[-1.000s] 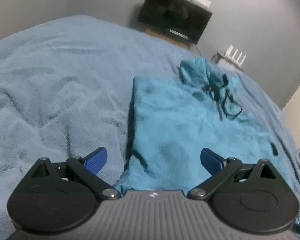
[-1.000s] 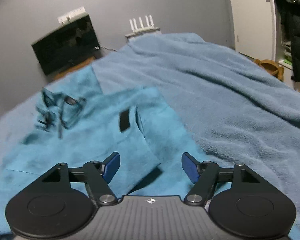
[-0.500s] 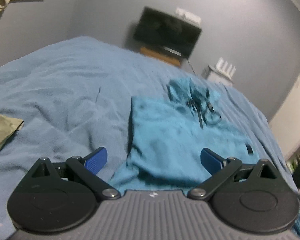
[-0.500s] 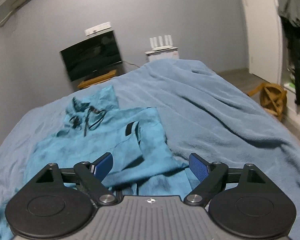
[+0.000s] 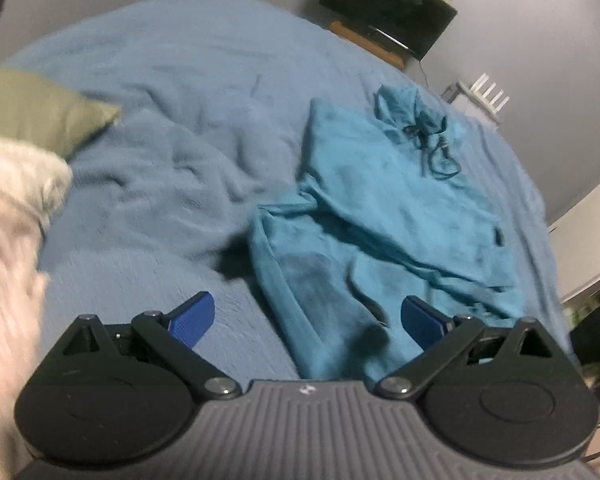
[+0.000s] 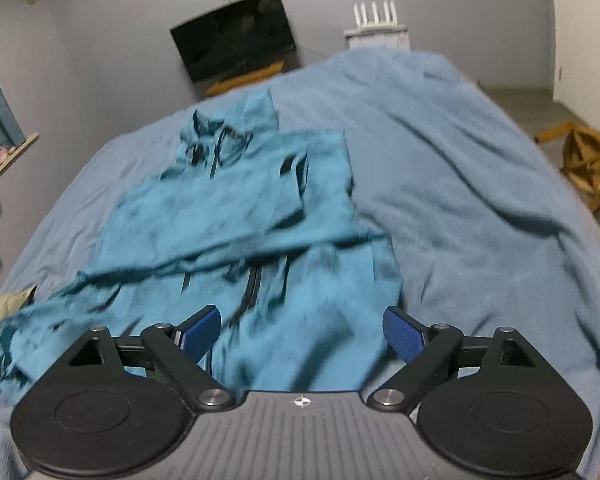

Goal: Fold large clothes

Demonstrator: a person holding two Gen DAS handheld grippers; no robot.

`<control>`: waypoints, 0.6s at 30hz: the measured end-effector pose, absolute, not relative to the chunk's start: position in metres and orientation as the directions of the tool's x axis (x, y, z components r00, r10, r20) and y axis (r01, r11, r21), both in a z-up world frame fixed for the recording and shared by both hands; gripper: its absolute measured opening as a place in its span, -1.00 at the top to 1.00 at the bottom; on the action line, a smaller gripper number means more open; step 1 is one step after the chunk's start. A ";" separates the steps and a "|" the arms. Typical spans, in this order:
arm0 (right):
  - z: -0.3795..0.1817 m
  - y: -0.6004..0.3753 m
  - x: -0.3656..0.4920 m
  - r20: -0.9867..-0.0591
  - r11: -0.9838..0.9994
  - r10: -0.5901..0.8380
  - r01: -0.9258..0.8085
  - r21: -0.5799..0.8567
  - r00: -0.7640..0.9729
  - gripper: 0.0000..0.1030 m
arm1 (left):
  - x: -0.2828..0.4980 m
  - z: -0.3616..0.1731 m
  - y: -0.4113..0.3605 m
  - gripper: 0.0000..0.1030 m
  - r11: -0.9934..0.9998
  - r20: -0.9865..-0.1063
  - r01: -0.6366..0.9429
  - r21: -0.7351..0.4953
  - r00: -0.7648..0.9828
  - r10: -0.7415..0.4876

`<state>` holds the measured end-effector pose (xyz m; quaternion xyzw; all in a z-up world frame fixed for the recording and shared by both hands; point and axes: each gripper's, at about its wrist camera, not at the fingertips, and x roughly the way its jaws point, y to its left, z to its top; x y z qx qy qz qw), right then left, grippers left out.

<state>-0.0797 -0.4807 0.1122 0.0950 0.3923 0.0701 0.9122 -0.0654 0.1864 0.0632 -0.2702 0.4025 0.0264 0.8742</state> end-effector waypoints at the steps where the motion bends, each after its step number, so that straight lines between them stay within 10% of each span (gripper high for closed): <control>1: 0.110 -0.483 -0.081 -0.711 0.971 0.206 -0.052 0.233 0.673 -0.75 | -0.070 0.067 0.183 -0.93 0.845 -0.699 -0.241 -0.477 0.687 -0.199; 6: 0.099 -0.493 -0.088 -0.718 0.969 0.201 -0.027 0.246 0.667 -0.75 | -0.080 0.087 0.169 -0.93 0.793 -0.661 -0.165 -0.587 0.663 -0.351; 18: 0.083 -0.486 -0.076 -0.748 0.928 0.310 -0.014 0.373 0.588 -0.66 | -0.075 0.077 0.171 -0.93 0.864 -0.751 -0.204 -0.461 0.608 -0.257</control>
